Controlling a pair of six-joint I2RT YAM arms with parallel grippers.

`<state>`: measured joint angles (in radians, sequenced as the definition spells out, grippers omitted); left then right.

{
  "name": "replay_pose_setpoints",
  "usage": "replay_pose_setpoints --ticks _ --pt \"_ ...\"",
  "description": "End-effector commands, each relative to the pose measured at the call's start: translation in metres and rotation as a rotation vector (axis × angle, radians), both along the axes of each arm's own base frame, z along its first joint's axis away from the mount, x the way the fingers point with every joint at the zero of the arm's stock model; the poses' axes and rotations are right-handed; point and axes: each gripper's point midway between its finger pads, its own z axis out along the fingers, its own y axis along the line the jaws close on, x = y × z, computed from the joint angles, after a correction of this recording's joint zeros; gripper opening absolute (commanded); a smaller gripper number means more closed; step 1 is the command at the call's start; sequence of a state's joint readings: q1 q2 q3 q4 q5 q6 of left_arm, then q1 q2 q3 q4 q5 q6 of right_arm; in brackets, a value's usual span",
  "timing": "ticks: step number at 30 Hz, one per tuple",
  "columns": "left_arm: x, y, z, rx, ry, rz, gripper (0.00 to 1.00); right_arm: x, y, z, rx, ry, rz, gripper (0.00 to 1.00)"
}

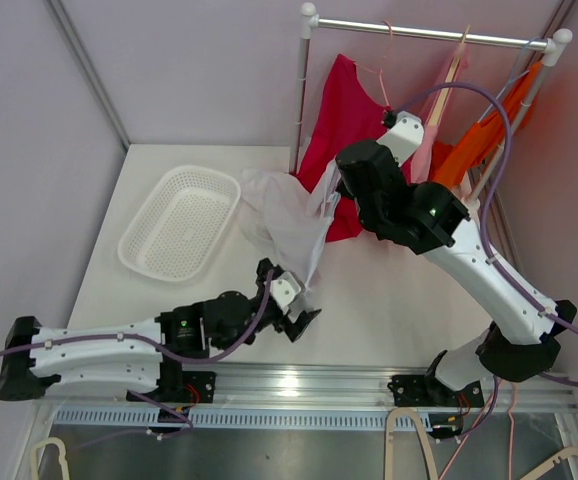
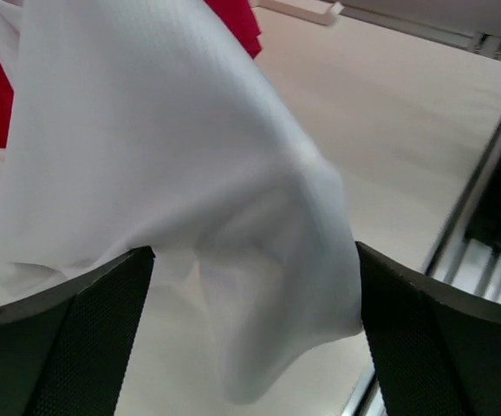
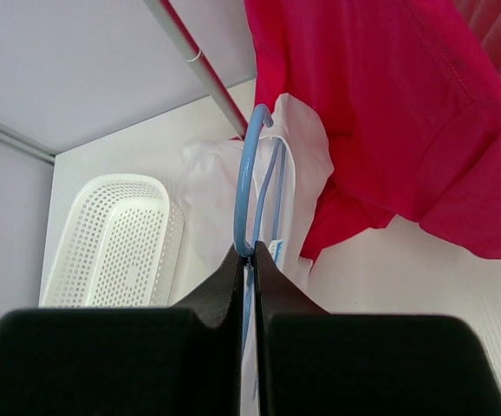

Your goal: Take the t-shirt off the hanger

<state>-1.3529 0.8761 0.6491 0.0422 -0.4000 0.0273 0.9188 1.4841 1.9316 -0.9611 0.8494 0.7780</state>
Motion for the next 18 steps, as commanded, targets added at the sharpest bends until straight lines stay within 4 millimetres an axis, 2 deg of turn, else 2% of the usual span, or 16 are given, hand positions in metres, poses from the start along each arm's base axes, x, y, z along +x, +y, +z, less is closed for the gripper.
replay_pose_setpoints --ticks 1,2,3,4,5,6,8,10,11,12,13,14,16,17,18 --pt "0.031 -0.011 0.049 -0.097 -0.063 0.105 0.95 -0.007 -0.003 0.029 0.119 -0.072 -0.018 0.00" --pt "0.034 -0.015 0.055 -0.093 -0.068 0.109 0.78 -0.007 -0.003 0.029 0.114 -0.072 -0.017 0.00" --pt "0.038 -0.021 0.052 -0.066 -0.068 0.121 0.25 -0.006 -0.002 0.030 0.113 -0.074 -0.012 0.00" --pt "0.037 -0.023 0.054 -0.054 -0.062 0.112 0.01 -0.006 -0.002 0.031 0.108 -0.078 -0.012 0.00" --pt "0.034 -0.026 0.053 -0.057 -0.064 0.094 0.01 -0.005 -0.002 0.031 0.100 -0.082 -0.010 0.00" --pt "0.019 -0.026 0.043 -0.056 -0.075 0.051 0.01 -0.002 -0.002 0.031 0.082 -0.091 -0.016 0.00" --pt "-0.005 -0.028 0.058 -0.126 -0.115 -0.003 0.01 0.003 -0.003 0.031 0.058 -0.102 -0.032 0.00" --pt "-0.023 -0.022 0.059 -0.150 -0.085 -0.046 0.01 0.013 -0.009 0.030 0.024 -0.115 -0.065 0.00" --pt "-0.033 -0.020 0.050 -0.117 -0.066 -0.075 0.01 0.018 -0.011 0.030 0.018 -0.116 -0.075 0.00" --pt "-0.057 -0.024 0.047 -0.123 -0.048 -0.151 0.01 0.023 -0.011 0.030 0.022 -0.119 -0.076 0.00" --pt "-0.071 -0.021 0.041 -0.131 -0.036 -0.197 0.01 0.028 -0.013 0.030 0.021 -0.115 -0.071 0.00" --pt "-0.098 -0.025 0.032 -0.134 -0.024 -0.285 0.01 0.031 -0.012 0.030 0.025 -0.119 -0.070 0.00" --pt "-0.127 -0.027 0.016 -0.130 0.012 -0.383 0.01 0.036 -0.016 0.033 0.015 -0.129 -0.080 0.00" --pt "-0.134 -0.025 0.000 -0.112 0.014 -0.406 0.01 0.037 -0.019 0.033 0.008 -0.130 -0.086 0.00" --pt "-0.142 -0.024 -0.004 -0.133 0.042 -0.418 0.01 0.039 -0.021 0.033 0.002 -0.132 -0.093 0.00"
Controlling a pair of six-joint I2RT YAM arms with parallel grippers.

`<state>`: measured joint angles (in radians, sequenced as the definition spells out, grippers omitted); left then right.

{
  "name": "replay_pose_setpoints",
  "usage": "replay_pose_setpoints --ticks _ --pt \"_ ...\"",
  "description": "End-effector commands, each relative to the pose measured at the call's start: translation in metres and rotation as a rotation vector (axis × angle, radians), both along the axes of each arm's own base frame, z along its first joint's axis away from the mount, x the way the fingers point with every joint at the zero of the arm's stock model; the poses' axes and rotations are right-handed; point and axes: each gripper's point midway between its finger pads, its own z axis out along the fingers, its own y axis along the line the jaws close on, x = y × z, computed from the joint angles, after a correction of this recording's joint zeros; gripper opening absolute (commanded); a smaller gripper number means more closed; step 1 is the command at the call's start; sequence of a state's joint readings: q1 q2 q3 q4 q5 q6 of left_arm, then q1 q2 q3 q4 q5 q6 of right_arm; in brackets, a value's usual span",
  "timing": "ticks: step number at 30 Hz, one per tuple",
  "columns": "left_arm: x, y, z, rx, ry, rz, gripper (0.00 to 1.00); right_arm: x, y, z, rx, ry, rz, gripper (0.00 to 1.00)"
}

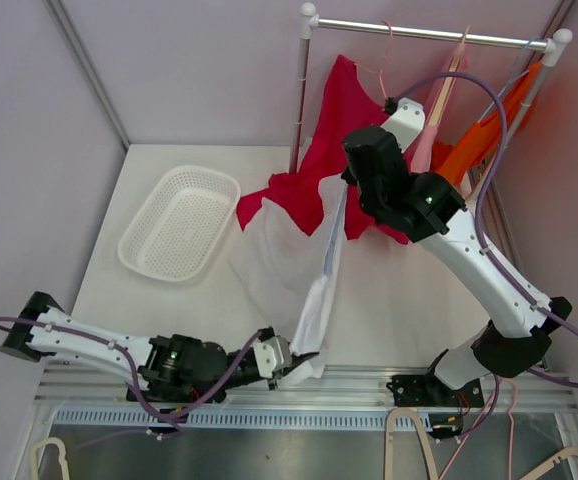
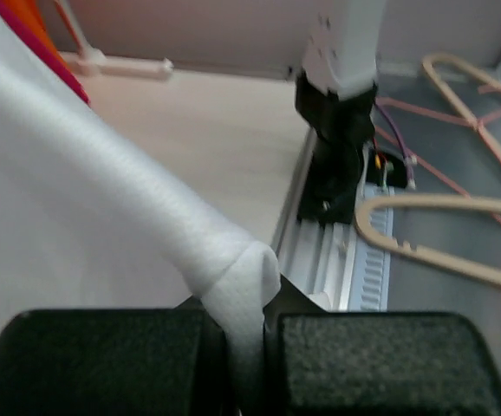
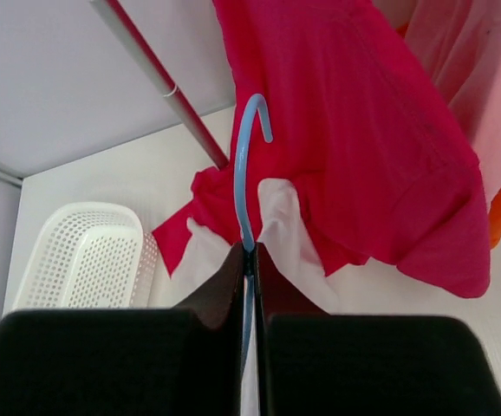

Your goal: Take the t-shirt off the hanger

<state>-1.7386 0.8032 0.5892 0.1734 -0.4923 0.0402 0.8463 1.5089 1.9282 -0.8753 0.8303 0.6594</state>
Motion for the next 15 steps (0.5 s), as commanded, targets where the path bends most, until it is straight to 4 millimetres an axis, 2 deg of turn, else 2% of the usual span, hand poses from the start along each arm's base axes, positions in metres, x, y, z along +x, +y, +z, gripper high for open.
replay_pose_setpoints --ticks 1,3,4,6,8,9,10,11,12,13,14,15 --pt "-0.038 0.002 -0.049 0.040 0.062 -0.137 0.01 0.017 -0.016 0.031 0.058 -0.108 -0.084 0.00" --pt "-0.044 0.007 -0.050 0.009 0.094 -0.144 0.01 0.019 -0.022 0.030 0.048 -0.101 -0.089 0.00" --pt "-0.040 0.012 -0.061 0.025 0.108 -0.124 0.01 0.019 -0.023 0.029 0.052 -0.089 -0.069 0.00" --pt "-0.023 0.018 -0.065 0.031 0.113 -0.037 0.01 0.016 -0.019 0.028 0.057 -0.073 -0.032 0.00" --pt "0.009 0.018 -0.063 0.029 0.168 0.073 0.01 0.006 -0.009 0.028 0.068 -0.049 0.039 0.00" --pt "0.014 0.015 -0.063 0.050 0.197 0.064 0.01 0.002 -0.003 0.027 0.065 -0.038 0.073 0.00" --pt "0.047 0.019 -0.062 0.041 0.228 0.165 0.01 -0.003 0.002 0.027 0.062 -0.027 0.102 0.00" --pt "0.060 0.017 -0.060 0.032 0.273 0.200 0.01 -0.011 0.008 0.022 0.049 0.005 0.148 0.00" --pt "0.065 0.012 -0.049 0.010 0.295 0.172 0.01 -0.021 0.017 0.019 0.047 0.025 0.192 0.00" --pt "0.091 0.017 -0.044 -0.006 0.310 0.249 0.01 -0.027 0.023 0.014 0.046 0.050 0.226 0.00" --pt "0.104 0.017 -0.043 -0.007 0.343 0.287 0.01 -0.036 0.025 0.005 0.033 0.095 0.261 0.00" --pt "0.118 0.007 -0.019 -0.033 0.354 0.307 0.01 -0.050 0.037 -0.002 0.050 0.137 0.333 0.00"
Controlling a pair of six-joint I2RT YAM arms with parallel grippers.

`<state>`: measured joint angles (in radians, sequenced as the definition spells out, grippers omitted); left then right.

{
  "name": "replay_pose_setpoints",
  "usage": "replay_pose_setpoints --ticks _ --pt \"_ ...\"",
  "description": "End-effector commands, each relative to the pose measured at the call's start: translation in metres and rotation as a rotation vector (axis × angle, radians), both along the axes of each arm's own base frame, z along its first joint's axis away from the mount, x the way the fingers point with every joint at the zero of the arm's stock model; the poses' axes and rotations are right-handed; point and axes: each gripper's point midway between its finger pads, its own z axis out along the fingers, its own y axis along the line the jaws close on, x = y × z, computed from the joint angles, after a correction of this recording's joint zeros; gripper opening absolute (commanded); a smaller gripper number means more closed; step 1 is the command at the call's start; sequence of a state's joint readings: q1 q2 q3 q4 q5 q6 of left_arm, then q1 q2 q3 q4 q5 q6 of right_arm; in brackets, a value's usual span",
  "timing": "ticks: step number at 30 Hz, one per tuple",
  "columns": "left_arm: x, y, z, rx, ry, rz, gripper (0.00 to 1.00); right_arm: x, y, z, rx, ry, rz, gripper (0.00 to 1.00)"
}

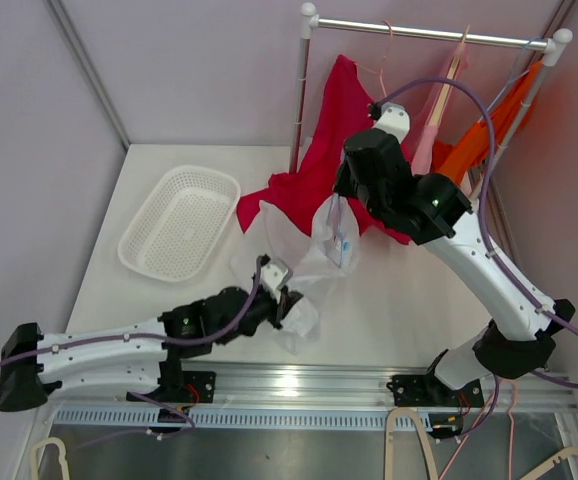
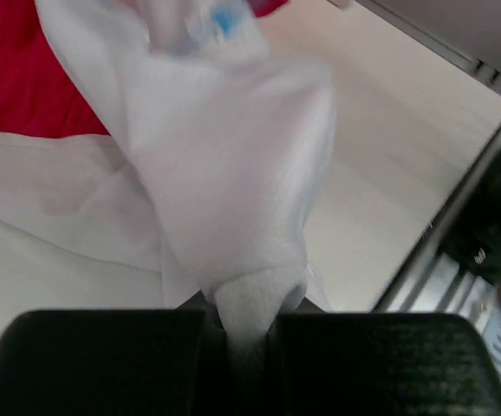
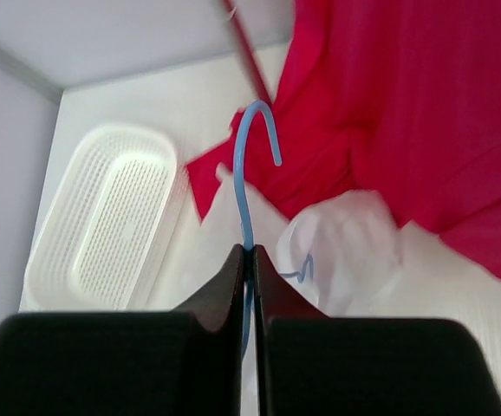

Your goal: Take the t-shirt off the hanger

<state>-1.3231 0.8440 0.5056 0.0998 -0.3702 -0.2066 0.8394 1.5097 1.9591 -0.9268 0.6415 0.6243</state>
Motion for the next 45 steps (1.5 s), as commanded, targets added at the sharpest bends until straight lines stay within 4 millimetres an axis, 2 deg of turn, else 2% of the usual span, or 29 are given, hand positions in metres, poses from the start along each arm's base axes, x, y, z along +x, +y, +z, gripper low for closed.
replay_pose_setpoints --ticks 1,2,3,5,6,7,9,11,12,13,15,16,17,18,20,21,22,26,27,28,29,34,36,37,38,41,42,43,45 --pt "0.038 -0.014 0.042 -0.087 0.131 0.069 0.01 -0.045 0.018 0.002 0.046 0.085 0.190 0.00" --pt "0.051 -0.015 0.055 -0.094 0.147 0.103 0.01 -0.054 0.020 -0.003 0.043 0.110 0.217 0.00" --pt "0.064 -0.020 0.041 -0.062 0.206 0.137 0.01 -0.065 0.018 0.002 0.060 0.106 0.240 0.00" --pt "0.091 -0.018 0.060 -0.120 0.270 0.153 0.01 -0.081 0.017 0.001 0.052 0.104 0.268 0.00" --pt "0.099 -0.015 0.061 -0.133 0.285 0.166 0.01 -0.085 0.010 0.006 0.055 0.085 0.258 0.00" --pt "0.114 -0.005 0.080 -0.175 0.267 0.203 0.01 -0.088 -0.006 0.019 0.061 0.034 0.230 0.00" --pt "0.122 0.014 0.091 -0.155 0.243 0.258 0.01 -0.090 -0.023 0.029 0.058 -0.020 0.200 0.00" --pt "0.127 0.039 0.149 -0.216 0.148 0.317 0.01 -0.092 -0.044 0.045 0.051 -0.112 0.177 0.00" --pt "0.131 0.060 0.143 -0.138 0.145 0.400 0.01 -0.091 -0.047 0.050 0.048 -0.147 0.172 0.00" --pt "0.138 0.079 0.182 -0.167 0.100 0.455 0.01 -0.091 -0.052 0.075 0.113 -0.243 0.167 0.00" --pt "0.140 0.100 0.246 -0.197 0.044 0.480 0.01 -0.082 -0.048 0.072 0.032 -0.314 0.193 0.00" --pt "0.158 0.109 0.249 -0.186 0.060 0.526 0.01 -0.077 -0.042 0.088 0.028 -0.394 0.205 0.00" --pt "0.145 0.115 0.309 -0.267 -0.005 0.473 0.01 -0.068 -0.042 0.090 0.012 -0.411 0.197 0.00" --pt "0.151 0.114 0.326 -0.279 -0.034 0.454 0.01 -0.063 -0.037 0.096 0.003 -0.434 0.218 0.00" --pt "0.170 0.126 0.331 -0.198 -0.051 0.496 0.01 -0.044 -0.021 0.102 -0.005 -0.457 0.246 0.00" --pt "0.170 0.133 0.385 -0.263 -0.161 0.508 0.01 -0.036 -0.022 0.113 0.010 -0.481 0.262 0.00" --pt "0.179 0.141 0.392 -0.245 -0.187 0.544 0.01 -0.030 -0.017 0.119 0.027 -0.503 0.275 0.00" --pt "0.182 0.176 0.458 -0.317 -0.422 0.630 0.01 0.005 -0.006 0.128 0.039 -0.524 0.304 0.00" --pt "0.181 0.182 0.465 -0.331 -0.458 0.633 0.01 0.019 0.000 0.121 0.026 -0.512 0.307 0.00" --pt "0.191 0.185 0.454 -0.305 -0.453 0.625 0.01 0.027 0.000 0.132 0.026 -0.561 0.322 0.00" --pt "0.192 0.189 0.463 -0.350 -0.476 0.624 0.01 0.034 0.001 0.133 0.016 -0.575 0.310 0.00" --pt "0.232 0.196 0.440 -0.319 -0.419 0.612 0.01 0.091 0.001 0.130 -0.016 -0.636 0.262 0.00" --pt "0.243 0.193 0.433 -0.323 -0.399 0.574 0.01 0.105 -0.007 0.143 -0.016 -0.667 0.246 0.00" --pt "0.251 0.200 0.430 -0.348 -0.369 0.582 0.01 0.119 -0.002 0.134 -0.028 -0.652 0.251 0.00" --pt "0.254 0.198 0.433 -0.358 -0.365 0.553 0.01 0.122 -0.006 0.150 -0.031 -0.688 0.244 0.00" --pt "0.262 0.203 0.426 -0.338 -0.349 0.571 0.01 0.137 -0.005 0.153 -0.046 -0.706 0.236 0.00" --pt "0.267 0.210 0.420 -0.330 -0.335 0.616 0.01 0.137 -0.005 0.166 -0.036 -0.734 0.233 0.00" --pt "0.273 0.215 0.395 -0.298 -0.278 0.653 0.01 0.145 -0.006 0.169 -0.029 -0.747 0.228 0.00" --pt "0.272 0.229 0.378 -0.290 -0.251 0.727 0.01 0.157 -0.006 0.168 -0.022 -0.741 0.229 0.00"
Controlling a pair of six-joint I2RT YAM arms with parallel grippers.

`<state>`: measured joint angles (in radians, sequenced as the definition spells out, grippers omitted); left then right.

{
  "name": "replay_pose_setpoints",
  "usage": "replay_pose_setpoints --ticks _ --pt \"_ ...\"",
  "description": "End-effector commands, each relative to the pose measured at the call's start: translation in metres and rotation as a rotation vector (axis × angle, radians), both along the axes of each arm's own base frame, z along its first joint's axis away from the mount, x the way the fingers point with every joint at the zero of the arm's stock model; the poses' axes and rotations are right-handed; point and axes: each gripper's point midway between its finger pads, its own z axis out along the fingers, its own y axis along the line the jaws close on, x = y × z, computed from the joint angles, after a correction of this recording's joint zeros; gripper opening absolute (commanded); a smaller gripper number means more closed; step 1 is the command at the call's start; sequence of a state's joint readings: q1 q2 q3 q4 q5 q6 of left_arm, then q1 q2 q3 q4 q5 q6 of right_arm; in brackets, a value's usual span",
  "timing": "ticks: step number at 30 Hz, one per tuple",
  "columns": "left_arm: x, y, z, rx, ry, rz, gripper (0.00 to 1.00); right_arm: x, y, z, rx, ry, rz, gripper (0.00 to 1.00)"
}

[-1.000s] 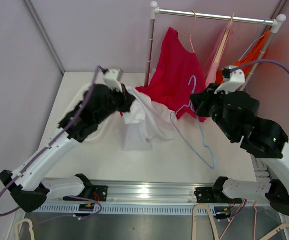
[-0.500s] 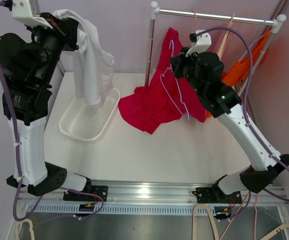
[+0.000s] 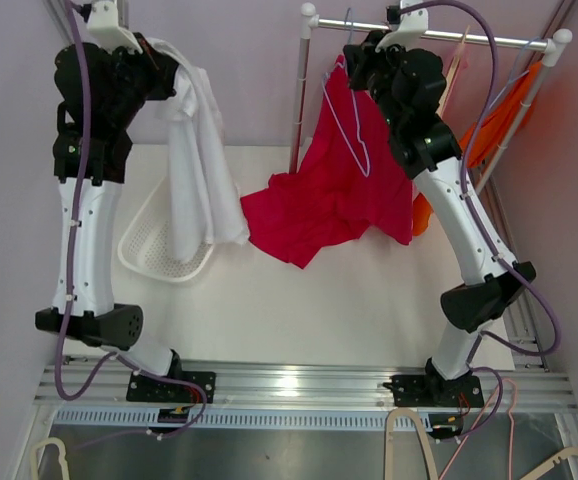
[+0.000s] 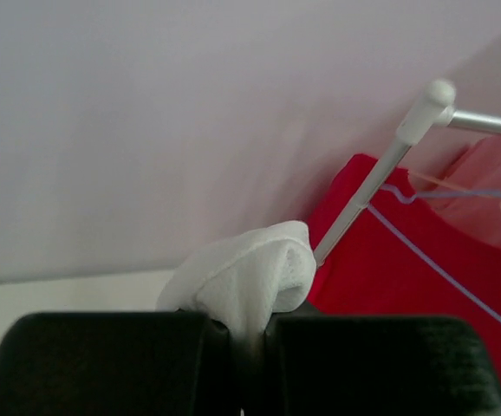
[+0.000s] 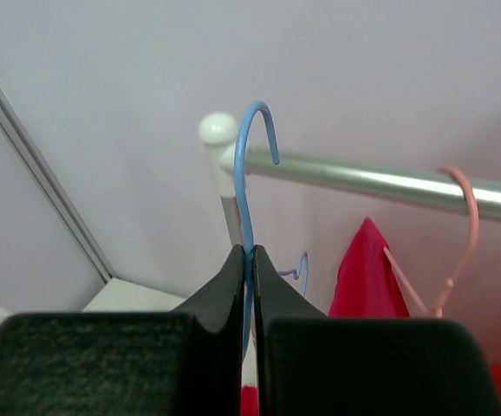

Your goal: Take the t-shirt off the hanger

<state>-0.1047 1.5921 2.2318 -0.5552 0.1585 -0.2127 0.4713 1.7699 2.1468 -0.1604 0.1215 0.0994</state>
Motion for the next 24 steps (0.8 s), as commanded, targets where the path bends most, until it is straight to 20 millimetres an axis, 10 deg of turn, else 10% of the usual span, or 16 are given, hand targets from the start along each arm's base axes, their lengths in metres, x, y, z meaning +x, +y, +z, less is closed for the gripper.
replay_pose_setpoints --ticks 1,6,7,10,13,21,24 --pt "-0.015 0.018 -0.015 -0.058 0.013 0.079 0.01 0.005 -0.001 0.038 0.039 -0.109 0.031 0.00" --pt "-0.033 0.058 -0.129 -0.209 0.220 0.277 0.01 0.038 0.014 0.024 0.051 -0.113 0.053 0.00" --pt "-0.031 0.062 -0.202 -0.244 0.372 0.318 0.01 0.042 0.015 0.021 0.051 -0.111 0.052 0.00" --pt "-0.037 0.086 -0.271 -0.314 0.521 0.385 0.01 0.053 0.018 0.014 0.053 -0.101 0.038 0.00" --pt "-0.039 0.116 -0.293 -0.378 0.556 0.428 0.01 0.060 0.020 0.005 0.054 -0.089 0.021 0.00" --pt "-0.033 0.123 -0.267 -0.325 0.571 0.406 0.02 0.059 0.021 0.002 0.061 -0.077 0.001 0.13" --pt "-0.038 0.120 -0.260 -0.314 0.570 0.385 0.65 0.053 0.015 0.007 0.058 -0.077 -0.030 0.50"
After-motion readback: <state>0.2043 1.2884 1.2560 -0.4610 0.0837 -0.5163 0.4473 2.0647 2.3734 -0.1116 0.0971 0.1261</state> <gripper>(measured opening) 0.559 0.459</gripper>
